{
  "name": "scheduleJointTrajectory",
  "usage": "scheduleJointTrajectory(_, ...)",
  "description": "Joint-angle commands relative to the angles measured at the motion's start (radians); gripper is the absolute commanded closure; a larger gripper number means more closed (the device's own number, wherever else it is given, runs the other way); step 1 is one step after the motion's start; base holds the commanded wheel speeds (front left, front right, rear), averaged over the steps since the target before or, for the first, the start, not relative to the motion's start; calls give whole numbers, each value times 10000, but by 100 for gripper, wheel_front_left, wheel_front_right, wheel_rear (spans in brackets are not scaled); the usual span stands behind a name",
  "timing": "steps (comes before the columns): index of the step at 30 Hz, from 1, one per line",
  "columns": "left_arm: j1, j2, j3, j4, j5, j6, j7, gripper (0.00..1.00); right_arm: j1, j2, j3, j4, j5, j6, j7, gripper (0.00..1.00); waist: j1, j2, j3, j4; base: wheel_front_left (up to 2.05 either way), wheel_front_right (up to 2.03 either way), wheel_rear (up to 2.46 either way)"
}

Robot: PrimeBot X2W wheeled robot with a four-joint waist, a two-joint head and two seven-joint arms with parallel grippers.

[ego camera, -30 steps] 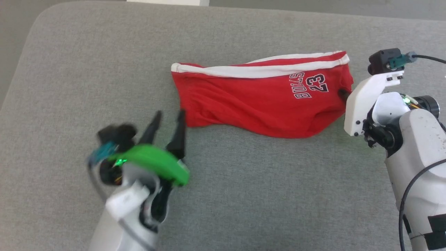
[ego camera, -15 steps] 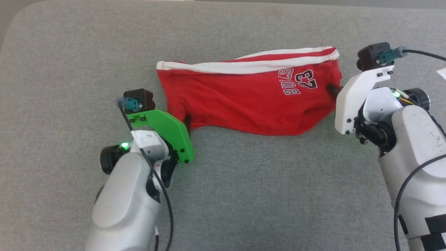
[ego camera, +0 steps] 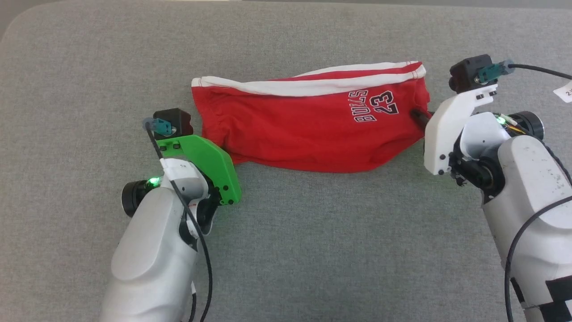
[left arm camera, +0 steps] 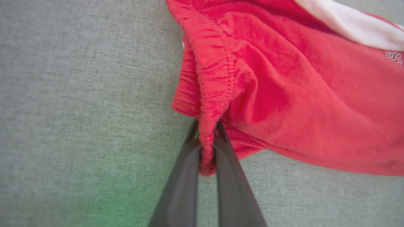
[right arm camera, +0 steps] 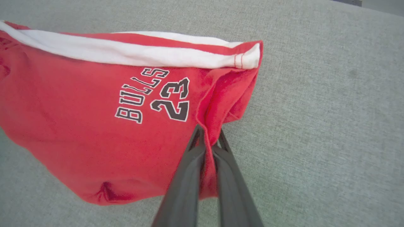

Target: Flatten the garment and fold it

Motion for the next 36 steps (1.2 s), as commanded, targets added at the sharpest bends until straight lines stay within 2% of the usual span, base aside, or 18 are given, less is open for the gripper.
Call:
scheduleJointTrajectory(1,41,31,-56,193,-192,-112,12,100,76,-49,25,-38,82,-13,24,100,0,0,-54,15,0,0,0)
scheduleJointTrajectory(8,285,17,102,-216,-685,-475,-109,100,488,-238,-12,-287,493,-13,192,100,0,0,-526,95,0,0,0)
scheduleJointTrajectory(15,1028,361,67,-1156,-953,-615,431,100,1325,-595,-122,-915,984,-13,698,100,0,0,-1186,74,0,0,0)
scheduleJointTrajectory(25,2852,575,-118,-2333,-1246,-297,1158,100,3035,-700,-458,-1845,1334,-13,1527,100,0,0,-1804,133,0,0,0)
scheduleJointTrajectory(36,4284,594,29,-2564,-1512,202,1246,100,5029,-197,-1191,-2677,1314,-13,2127,100,0,0,-2039,153,0,0,0)
